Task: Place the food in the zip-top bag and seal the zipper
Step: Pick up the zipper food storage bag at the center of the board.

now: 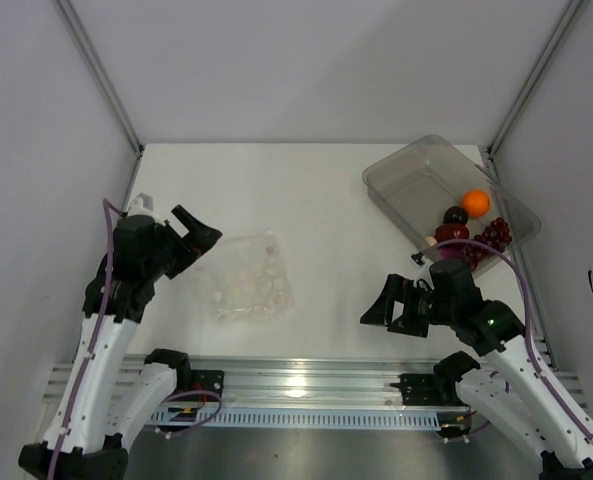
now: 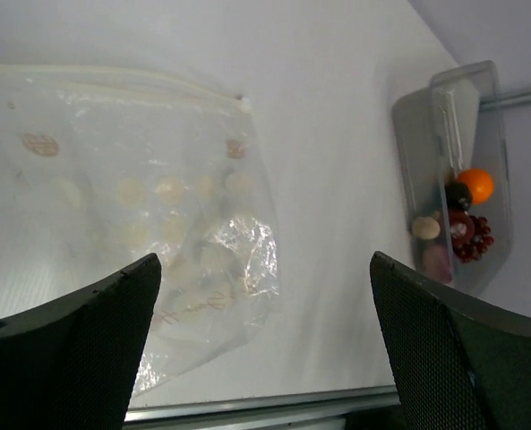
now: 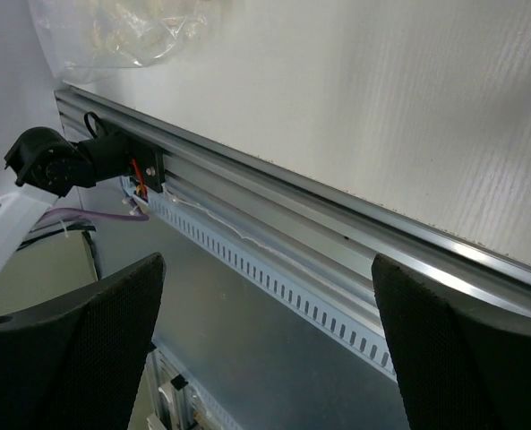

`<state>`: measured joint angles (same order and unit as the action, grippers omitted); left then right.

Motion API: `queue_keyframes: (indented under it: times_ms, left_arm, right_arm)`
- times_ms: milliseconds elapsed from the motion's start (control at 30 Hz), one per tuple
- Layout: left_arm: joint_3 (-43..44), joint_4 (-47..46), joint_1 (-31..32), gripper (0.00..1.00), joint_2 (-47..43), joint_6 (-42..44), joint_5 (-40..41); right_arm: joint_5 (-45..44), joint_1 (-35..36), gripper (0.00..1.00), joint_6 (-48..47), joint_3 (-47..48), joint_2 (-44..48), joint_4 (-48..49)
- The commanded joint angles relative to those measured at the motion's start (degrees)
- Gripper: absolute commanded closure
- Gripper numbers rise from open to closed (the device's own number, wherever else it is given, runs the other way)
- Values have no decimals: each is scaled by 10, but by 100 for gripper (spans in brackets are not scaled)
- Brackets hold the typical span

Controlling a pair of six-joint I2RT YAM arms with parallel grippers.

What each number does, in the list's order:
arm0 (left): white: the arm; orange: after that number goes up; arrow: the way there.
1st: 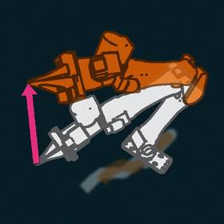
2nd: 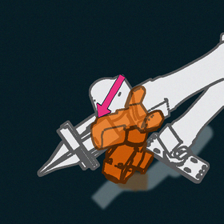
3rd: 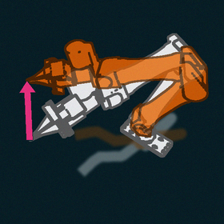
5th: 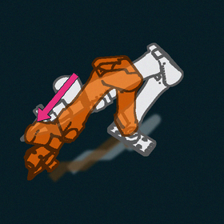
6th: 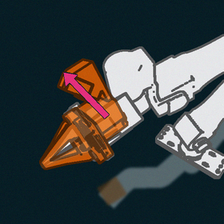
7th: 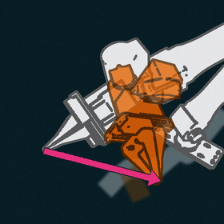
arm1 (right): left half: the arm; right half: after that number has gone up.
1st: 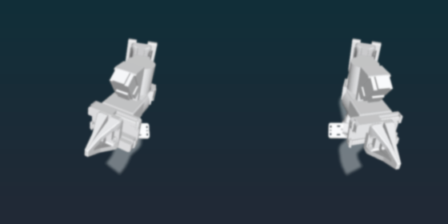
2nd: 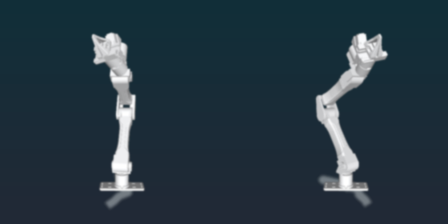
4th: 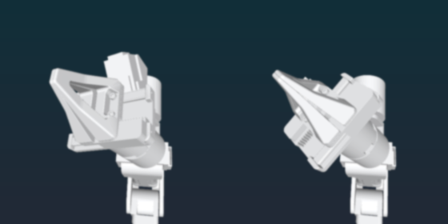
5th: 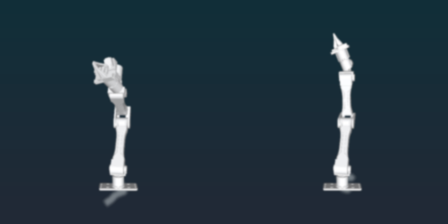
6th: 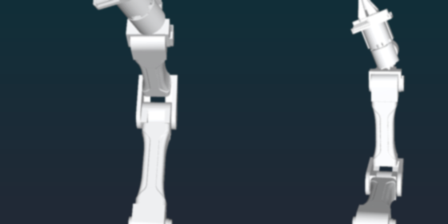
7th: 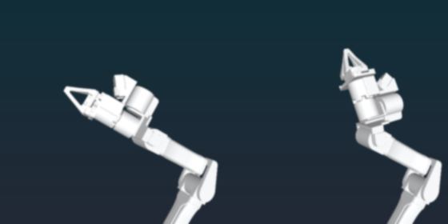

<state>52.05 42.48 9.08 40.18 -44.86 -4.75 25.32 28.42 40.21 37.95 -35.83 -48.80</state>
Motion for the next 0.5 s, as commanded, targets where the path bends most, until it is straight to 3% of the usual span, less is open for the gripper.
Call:
queue_keyframes:
  times_ms: [0, 200, 333, 467]
  left_arm:
    - [46, 10, -33, 0, 69, 28, 18]
    - [56, -78, -104, 0, 153, 61, -31]
    - [18, -114, -200, 1, 230, 11, -147]
    - [-43, -159, -216, 0, 281, -24, -176]
  right_arm:
    - [3, 8, 1, -14, 18, 4, 25]
    - [-2, 8, 1, -17, 14, -5, 45]
    - [6, 8, 0, -3, 20, -17, 46]
    - [-12, 8, 0, -1, 26, -3, 26]
